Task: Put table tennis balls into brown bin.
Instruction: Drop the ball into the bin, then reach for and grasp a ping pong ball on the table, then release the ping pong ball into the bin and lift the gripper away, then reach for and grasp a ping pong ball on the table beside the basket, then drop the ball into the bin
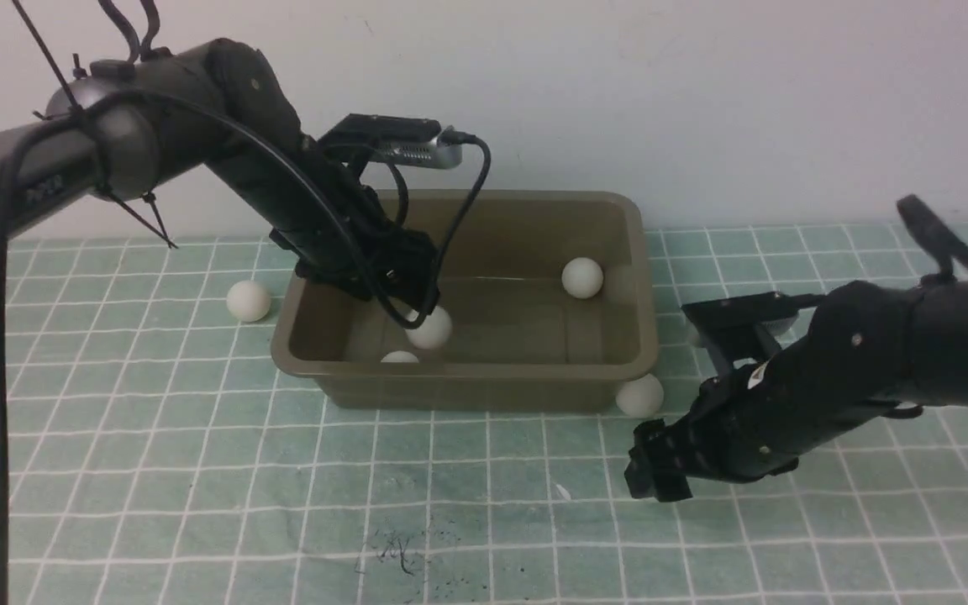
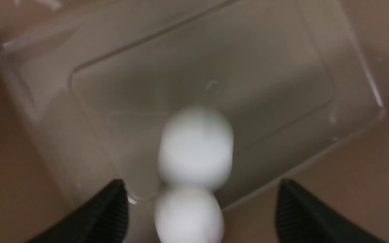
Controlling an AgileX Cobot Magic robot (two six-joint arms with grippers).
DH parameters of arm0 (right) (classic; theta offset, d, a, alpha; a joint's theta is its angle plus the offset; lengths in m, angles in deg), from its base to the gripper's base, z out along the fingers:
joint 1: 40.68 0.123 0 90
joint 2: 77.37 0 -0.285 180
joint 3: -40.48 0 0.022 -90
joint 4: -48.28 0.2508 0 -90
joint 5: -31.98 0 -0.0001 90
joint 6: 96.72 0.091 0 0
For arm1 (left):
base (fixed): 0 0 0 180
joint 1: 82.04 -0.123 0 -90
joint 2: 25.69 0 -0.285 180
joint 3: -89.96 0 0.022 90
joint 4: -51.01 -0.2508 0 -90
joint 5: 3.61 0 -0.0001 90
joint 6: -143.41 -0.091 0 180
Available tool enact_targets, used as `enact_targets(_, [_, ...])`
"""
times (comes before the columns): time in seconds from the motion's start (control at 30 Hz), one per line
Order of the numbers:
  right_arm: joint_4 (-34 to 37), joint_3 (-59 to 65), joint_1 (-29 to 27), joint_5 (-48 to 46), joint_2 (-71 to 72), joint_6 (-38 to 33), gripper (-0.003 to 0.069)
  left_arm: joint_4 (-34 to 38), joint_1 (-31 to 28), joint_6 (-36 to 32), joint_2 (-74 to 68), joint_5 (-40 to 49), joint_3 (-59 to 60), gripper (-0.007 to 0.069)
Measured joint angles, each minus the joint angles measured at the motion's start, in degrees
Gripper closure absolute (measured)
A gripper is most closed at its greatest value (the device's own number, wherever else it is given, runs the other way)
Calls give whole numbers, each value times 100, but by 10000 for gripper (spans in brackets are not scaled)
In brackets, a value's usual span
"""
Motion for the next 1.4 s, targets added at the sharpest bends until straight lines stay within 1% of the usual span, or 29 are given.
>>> enact_targets(0.03, [32,-72,10,9,-93,-13,104,-150,-40,186,29,54,-97,87])
enact_targets(0.1, [111,-259,18,-101,-213,-28,267,-576,-217,528,138,151,-316,169])
enact_targets(0.13, [111,-356,18,-215,-219,-58,320,-809,-343,661,221,213,-428,262])
enact_targets(0.17, [104,-375,18,-291,-219,-65,320,-809,-370,661,238,213,-447,281])
enact_targets(0.2, [5,-515,18,-606,-187,-108,296,-1119,-559,796,364,256,-557,403])
enact_targets(0.23, [5,-533,18,-656,-174,-116,296,-1157,-595,796,364,256,-557,422])
enact_targets(0.27, [-130,-647,18,-1071,60,-122,293,-1401,-934,915,510,277,-636,549])
enact_targets(0.33, [-178,-719,18,-1349,275,-122,293,-1467,-1174,953,538,290,-649,589])
enact_targets(0.4, [-145,-886,22,-1557,970,-122,293,-1448,-1600,932,467,323,-638,620])
enact_targets(0.5, [-8,-1317,29,-1329,1410,-169,293,-1297,-1842,651,125,336,-610,610])
enact_targets(0.57, [16,-1739,29,-1200,1349,-244,293,-1171,-1856,385,-102,327,-598,574])
enact_targets(0.67, [69,-2648,29,-1243,723,-288,284,-900,-1791,86,-499,158,-591,452])
enact_targets(0.7, [69,-2766,29,-1275,675,-295,280,-873,-1779,79,-517,138,-591,432])
enact_targets(0.77, [32,-3286,29,-1485,262,-294,220,-785,-1711,12,-657,-127,-591,337])
enact_targets(0.8, [-100,-3708,29,-1785,-20,-287,149,-755,-1650,-6,-780,-385,-591,251])
enact_targets(0.83, [-146,-3851,23,-1910,-92,-246,130,-741,-1639,-12,-808,-445,-591,221])
enact_targets(0.87, [-276,-4052,23,-2122,-155,-126,111,-721,-1609,-19,-913,-652,-591,167])
enact_targets(0.9, [-467,-4213,17,-2313,-144,45,112,-708,-1594,-19,-995,-764,-591,137])
enact_targets(0.97, [-837,-4421,13,-2561,7,253,162,-694,-1541,-25,-1156,-969,-591,90])
enact_targets(1.0, [-1047,-4450,13,-2622,114,318,200,-694,-1531,-25,-1213,-1003,-591,84])
enact_targets(1.03, [-1391,-4471,13,-2771,273,448,272,-709,-1508,-16,-1322,-1010,-591,92])
enact_targets(1.07, [-1786,-4451,13,-2953,535,633,360,-744,-1489,28,-1429,-998,-591,148])
enact_targets(1.1, [-2071,-4378,10,-3067,694,731,422,-808,-1489,66,-1463,-983,-597,188])
enact_targets(1.13, [-2405,-4234,-22,-3195,907,948,502,-909,-1489,139,-1469,-973,-635,276])
enact_targets(1.17, [-2440,-4234,-30,-3195,951,986,517,-927,-1489,153,-1469,-956,-659,288])
enact_targets(1.2, [-2735,-4016,-92,-3266,1169,1180,578,-1031,-1489,248,-1458,-811,-741,288])
enact_targets(1.23, [-2937,-3662,-185,-3281,1383,1358,617,-1116,-1489,306,-1435,-680,-821,275])
enact_targets(1.3, [-3077,-2894,-455,-3231,1756,1641,655,-1274,-1494,405,-1254,-257,-1115,273])
enact_targets(1.4, [-2836,-1613,-920,-2709,2016,1810,667,-1142,-1482,421,-776,303,-1624,272])
